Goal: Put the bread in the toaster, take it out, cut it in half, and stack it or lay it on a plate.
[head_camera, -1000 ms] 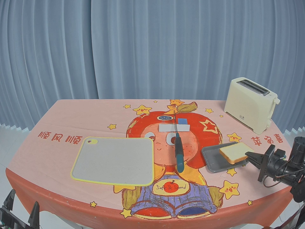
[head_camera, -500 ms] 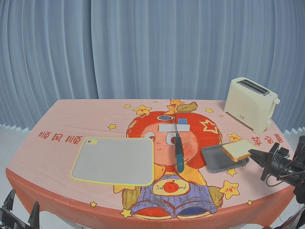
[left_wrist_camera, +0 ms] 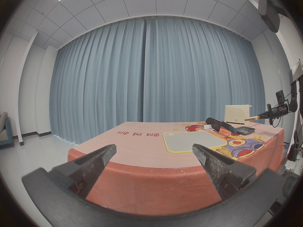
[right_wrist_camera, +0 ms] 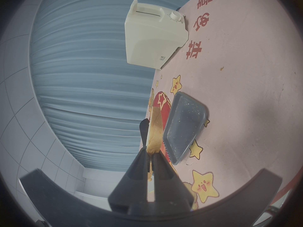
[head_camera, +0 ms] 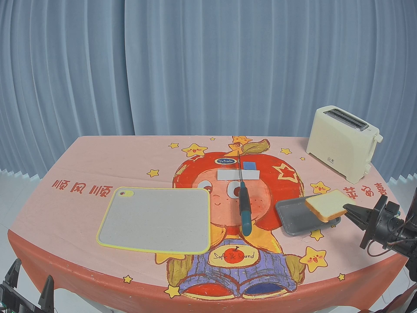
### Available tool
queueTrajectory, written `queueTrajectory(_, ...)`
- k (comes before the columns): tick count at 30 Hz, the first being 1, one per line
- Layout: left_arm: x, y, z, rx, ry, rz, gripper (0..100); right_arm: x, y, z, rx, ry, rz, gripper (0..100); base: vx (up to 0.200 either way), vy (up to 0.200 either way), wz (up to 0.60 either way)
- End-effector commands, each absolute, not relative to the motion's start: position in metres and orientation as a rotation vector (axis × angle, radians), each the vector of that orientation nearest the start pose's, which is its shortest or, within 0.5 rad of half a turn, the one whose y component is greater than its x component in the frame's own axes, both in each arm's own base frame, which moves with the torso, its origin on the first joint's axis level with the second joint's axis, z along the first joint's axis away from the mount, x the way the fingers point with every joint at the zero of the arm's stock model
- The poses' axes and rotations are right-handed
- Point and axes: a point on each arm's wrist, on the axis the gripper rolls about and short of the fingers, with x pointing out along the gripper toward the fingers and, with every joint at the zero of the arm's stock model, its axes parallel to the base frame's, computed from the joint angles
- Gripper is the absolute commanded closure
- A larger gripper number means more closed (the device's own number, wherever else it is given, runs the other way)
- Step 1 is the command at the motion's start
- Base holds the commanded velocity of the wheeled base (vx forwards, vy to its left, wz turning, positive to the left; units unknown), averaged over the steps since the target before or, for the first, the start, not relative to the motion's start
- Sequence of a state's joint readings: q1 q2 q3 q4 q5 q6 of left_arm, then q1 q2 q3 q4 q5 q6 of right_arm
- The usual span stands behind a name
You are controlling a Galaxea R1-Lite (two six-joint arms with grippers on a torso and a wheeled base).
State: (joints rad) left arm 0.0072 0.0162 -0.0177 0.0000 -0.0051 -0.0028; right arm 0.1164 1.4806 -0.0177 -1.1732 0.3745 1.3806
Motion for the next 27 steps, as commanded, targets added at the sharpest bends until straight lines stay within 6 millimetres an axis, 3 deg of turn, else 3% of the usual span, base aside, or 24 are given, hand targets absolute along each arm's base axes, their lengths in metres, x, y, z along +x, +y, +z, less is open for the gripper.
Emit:
queueTrajectory(1, -0.023, 0.0, 0.075, -0.003, 0.0, 0.002, 0, 0.157, 0.025, 0.103, 1.38, 0.579, 0.194, 100, 0.0, 0.0, 0.0)
queueTrajectory(7, -0.023, 0.0, 0.075, -0.003, 0.0, 0.003, 0, 0.154, 0.025, 0.101, 1.383, 0.6, 0.176, 100, 0.0, 0.0, 0.0)
queueTrajectory(17, -0.023, 0.0, 0.075, -0.003, 0.0, 0.002, 0, 0.126, 0.023, 0.113, 1.344, 0.587, 0.207, 100, 0.0, 0.0, 0.0)
queueTrajectory(27, -0.023, 0.0, 0.076, -0.003, -0.002, 0.003, 0, 0.124, 0.016, 0.117, 1.289, 0.515, 0.206, 100, 0.0, 0.0, 0.0)
